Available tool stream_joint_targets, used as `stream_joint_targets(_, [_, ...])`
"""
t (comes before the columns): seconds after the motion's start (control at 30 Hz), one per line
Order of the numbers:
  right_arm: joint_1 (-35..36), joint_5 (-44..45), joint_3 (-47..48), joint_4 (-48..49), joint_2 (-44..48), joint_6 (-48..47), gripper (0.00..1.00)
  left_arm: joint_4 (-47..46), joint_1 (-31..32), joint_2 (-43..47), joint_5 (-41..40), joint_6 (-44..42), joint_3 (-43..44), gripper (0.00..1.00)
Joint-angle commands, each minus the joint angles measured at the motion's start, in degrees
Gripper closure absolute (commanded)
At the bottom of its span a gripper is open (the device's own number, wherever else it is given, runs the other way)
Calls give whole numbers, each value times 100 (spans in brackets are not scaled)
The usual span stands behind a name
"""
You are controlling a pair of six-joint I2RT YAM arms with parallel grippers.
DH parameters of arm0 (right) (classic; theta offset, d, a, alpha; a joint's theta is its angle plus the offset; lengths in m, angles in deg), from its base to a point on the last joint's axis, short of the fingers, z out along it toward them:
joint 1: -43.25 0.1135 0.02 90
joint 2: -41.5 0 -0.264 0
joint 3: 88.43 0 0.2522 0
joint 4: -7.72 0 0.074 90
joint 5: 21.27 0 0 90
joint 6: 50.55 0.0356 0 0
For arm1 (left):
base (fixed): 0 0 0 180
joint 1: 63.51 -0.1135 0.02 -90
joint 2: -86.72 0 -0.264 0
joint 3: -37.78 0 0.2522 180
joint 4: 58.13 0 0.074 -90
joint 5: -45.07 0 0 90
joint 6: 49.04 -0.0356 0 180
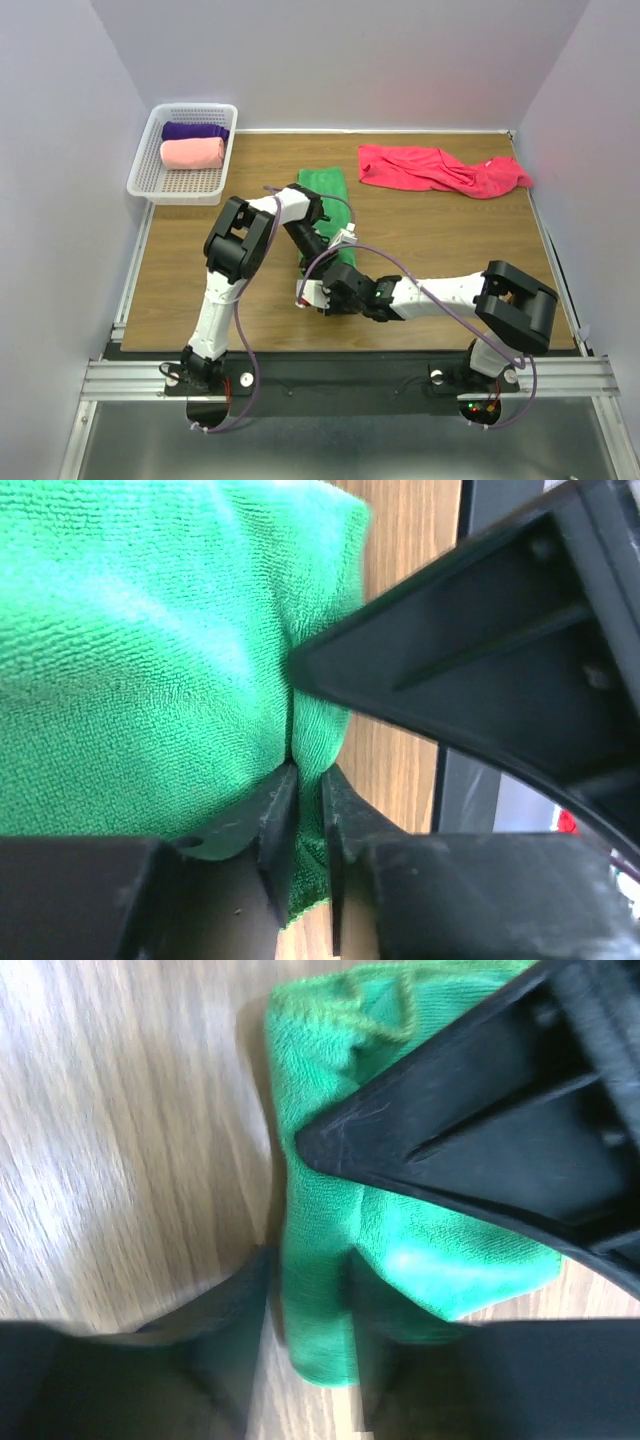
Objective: Roll the towels
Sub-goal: Roll the towel
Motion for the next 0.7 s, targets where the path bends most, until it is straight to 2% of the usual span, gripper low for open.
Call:
stream_joint_targets(0.0, [-90, -314, -106, 205, 112, 83, 72, -547, -132, 401, -548, -207, -112, 64])
stream_joint_targets(0.07, [-125, -472, -62, 92, 191, 100, 87, -425, -149, 690, -609, -206, -95, 59])
stream_joint_targets(0.2, [-389, -938, 166, -444, 323, 171, 91, -407, -193, 1403, -986, 31, 19, 54])
stream_joint_targets(0.27, [-459, -1263, 324, -603, 332, 171, 99, -398, -254, 1876, -1171, 119, 2, 50])
stream_joint_targets(0.43, [-644, -1869, 738, -1165, 315, 276, 99, -398, -684, 2669, -1585, 171, 10, 45])
stream_joint_targets(0.47, [-731, -1957, 903, -1253, 289, 311, 99, -433, -946, 2870, -1629, 189, 28, 45])
stream_joint_targets(0.57, [-881, -2484, 1308, -1596, 113, 390, 100, -1029, -1465, 3484, -1568, 478, -77, 44])
stream_joint_targets(0.63, [-1074, -2950, 1528, -1877, -19, 460, 99, -1512, -1958, 3907, -1602, 838, -445, 28])
stream_joint_targets(0.67, [-1136, -3117, 1790, -2008, -202, 478, 99, -2019, -2073, 4379, -1664, 944, -603, 24])
